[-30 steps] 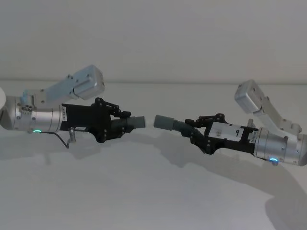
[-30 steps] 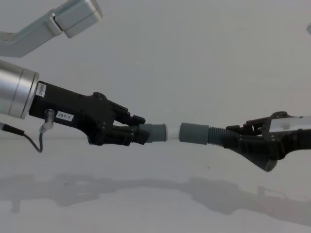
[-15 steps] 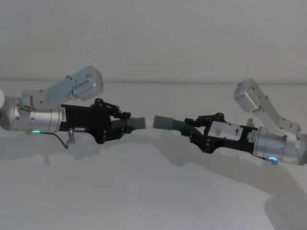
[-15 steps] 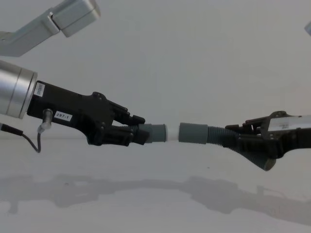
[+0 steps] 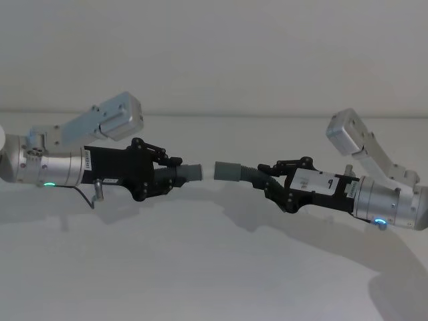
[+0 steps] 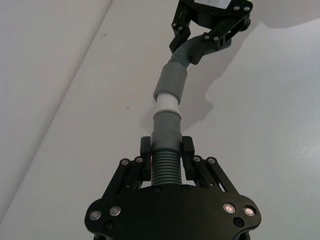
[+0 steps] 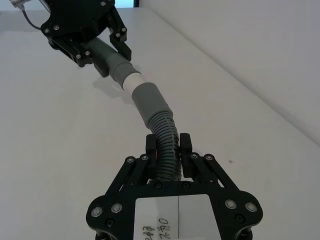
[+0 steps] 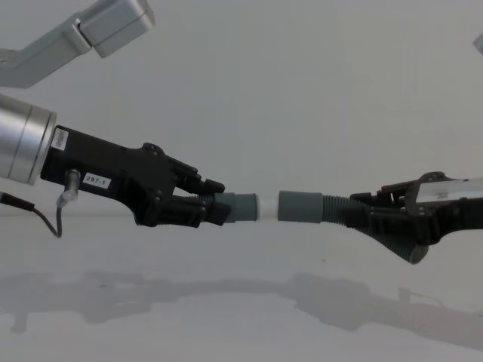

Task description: Use both hands to pick up one end of the pipe from the table, align the ends, and insert them.

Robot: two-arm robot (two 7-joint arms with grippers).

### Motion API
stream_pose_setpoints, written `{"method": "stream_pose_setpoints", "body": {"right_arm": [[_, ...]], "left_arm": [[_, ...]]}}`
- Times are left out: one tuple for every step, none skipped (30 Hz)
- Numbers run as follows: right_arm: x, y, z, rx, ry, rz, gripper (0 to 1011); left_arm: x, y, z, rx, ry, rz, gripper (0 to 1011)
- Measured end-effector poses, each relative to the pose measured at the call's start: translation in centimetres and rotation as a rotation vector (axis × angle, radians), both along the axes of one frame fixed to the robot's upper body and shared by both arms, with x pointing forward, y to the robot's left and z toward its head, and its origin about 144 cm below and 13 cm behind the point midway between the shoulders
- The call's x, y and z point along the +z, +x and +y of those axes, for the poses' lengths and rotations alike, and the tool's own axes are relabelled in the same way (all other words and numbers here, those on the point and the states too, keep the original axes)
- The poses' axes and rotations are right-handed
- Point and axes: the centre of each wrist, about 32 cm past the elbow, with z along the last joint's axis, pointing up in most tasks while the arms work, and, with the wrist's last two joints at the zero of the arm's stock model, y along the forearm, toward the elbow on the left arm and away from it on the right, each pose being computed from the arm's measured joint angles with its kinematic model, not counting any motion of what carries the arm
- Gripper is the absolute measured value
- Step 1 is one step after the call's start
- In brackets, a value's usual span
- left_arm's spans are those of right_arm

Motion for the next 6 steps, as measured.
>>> {"method": "stream_pose_setpoints", "body": {"right_arm": [[0.0,0.0,0.0,0.0,0.0,0.0,262],[0.0,0.0,0.0,0.0,0.0,0.0,262],[0.01,0.0,0.0,0.0,0.0,0.0,262],[0.01,0.01,-0.01,-0.001,0.001,0.0,262],[0.01,0.01,-0.01,-0.001,0.001,0.0,262],[0.02,0.01,-0.01,-0.001,0.001,0.0,262]], "left_arm": [[0.0,0.0,0.0,0.0,0.0,0.0,348],[0.0,0.0,0.0,0.0,0.0,0.0,348],[0.01,0.0,0.0,-0.001,0.0,0.0,348],[0.01,0.0,0.0,-0.001,0.0,0.0,348],[0.01,0.0,0.0,-0.001,0.0,0.0,348],[0.02,-0.01,-0.01,-0.001,0.0,-0.001,348]]}}
